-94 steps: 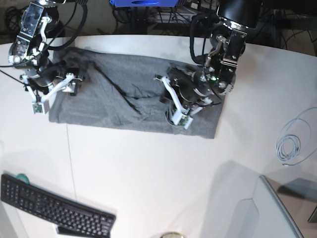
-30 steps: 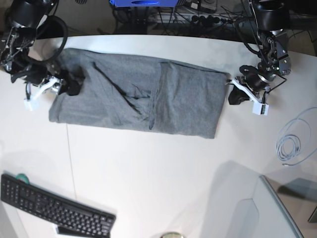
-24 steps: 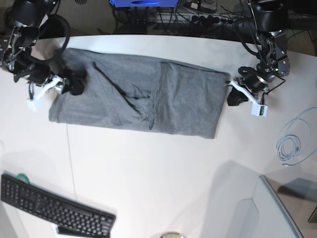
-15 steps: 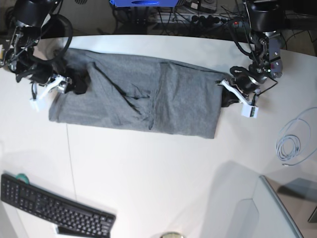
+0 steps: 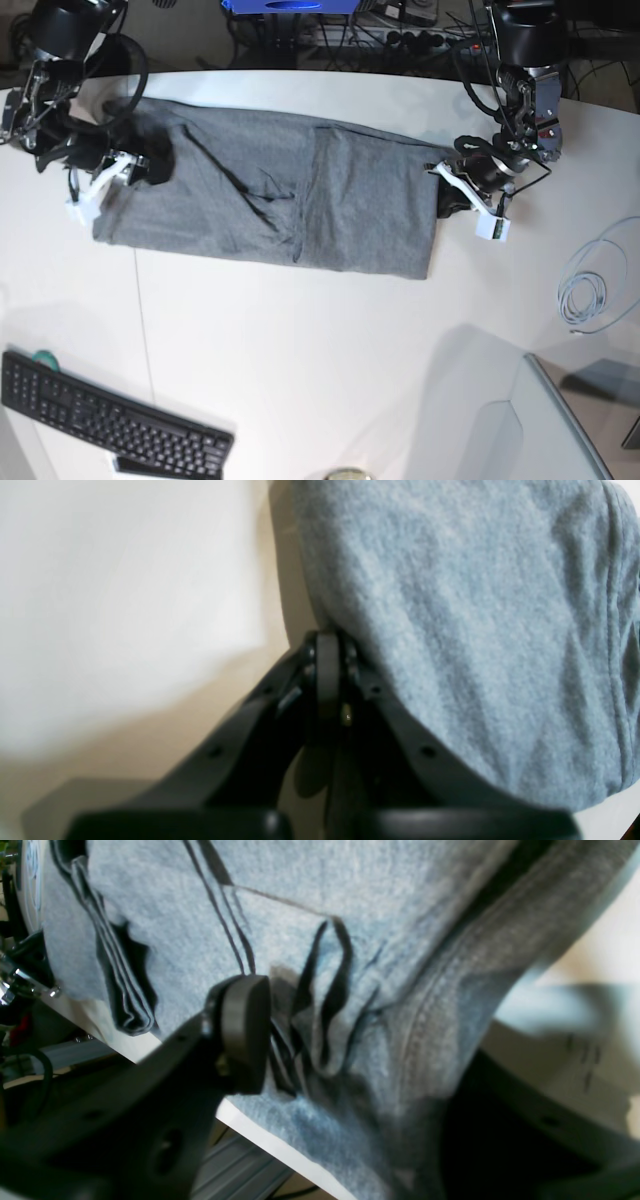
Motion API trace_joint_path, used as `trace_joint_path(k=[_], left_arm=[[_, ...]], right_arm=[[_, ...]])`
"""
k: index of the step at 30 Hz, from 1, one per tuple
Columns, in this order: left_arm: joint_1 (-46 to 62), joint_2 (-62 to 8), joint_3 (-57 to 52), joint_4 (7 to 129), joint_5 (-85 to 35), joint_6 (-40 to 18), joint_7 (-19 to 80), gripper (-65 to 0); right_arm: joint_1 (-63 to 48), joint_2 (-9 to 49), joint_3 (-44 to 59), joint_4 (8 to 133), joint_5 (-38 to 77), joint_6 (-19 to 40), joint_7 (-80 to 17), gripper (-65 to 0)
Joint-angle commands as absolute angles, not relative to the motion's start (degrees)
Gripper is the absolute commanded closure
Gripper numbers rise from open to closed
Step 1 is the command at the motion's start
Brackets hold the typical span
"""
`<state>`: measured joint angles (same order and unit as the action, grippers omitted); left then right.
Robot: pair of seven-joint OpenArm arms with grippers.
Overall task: Layout the t-shirt on the table in an organized manner, then fold the t-shirt properly
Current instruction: 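Release the strip and grasp both strip ends with both grippers, then lift the strip end with the right gripper and fold it toward the left gripper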
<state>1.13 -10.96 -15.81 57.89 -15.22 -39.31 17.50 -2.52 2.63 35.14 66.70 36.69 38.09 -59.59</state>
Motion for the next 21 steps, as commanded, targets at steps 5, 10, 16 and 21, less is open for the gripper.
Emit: trace_joint_path(k=[5, 10, 16, 21], left_arm=[[0.9, -11.4, -15.8, 58.4, -15.4, -39.8, 17.3, 0.0], [0.6, -10.8, -15.7, 58.4, -15.4, -39.8, 17.3, 0.0], [0.6, -10.7, -15.2, 58.6, -15.4, -39.8, 17.3, 0.0], [0.5, -10.8, -10.0, 58.8, -15.4, -39.8, 17.3, 0.0]], right_arm=[[-0.7, 3.0, 35.1, 67.3, 37.1, 37.8, -59.3, -5.1], [0.0, 2.9, 35.0, 69.2, 37.1, 37.7, -59.8, -0.6], [-0.4, 0.2, 34.9, 78.7, 37.1, 37.6, -64.8, -0.6], [-0.4, -3.1, 34.1, 83.7, 37.0, 32.2, -66.3, -0.6]])
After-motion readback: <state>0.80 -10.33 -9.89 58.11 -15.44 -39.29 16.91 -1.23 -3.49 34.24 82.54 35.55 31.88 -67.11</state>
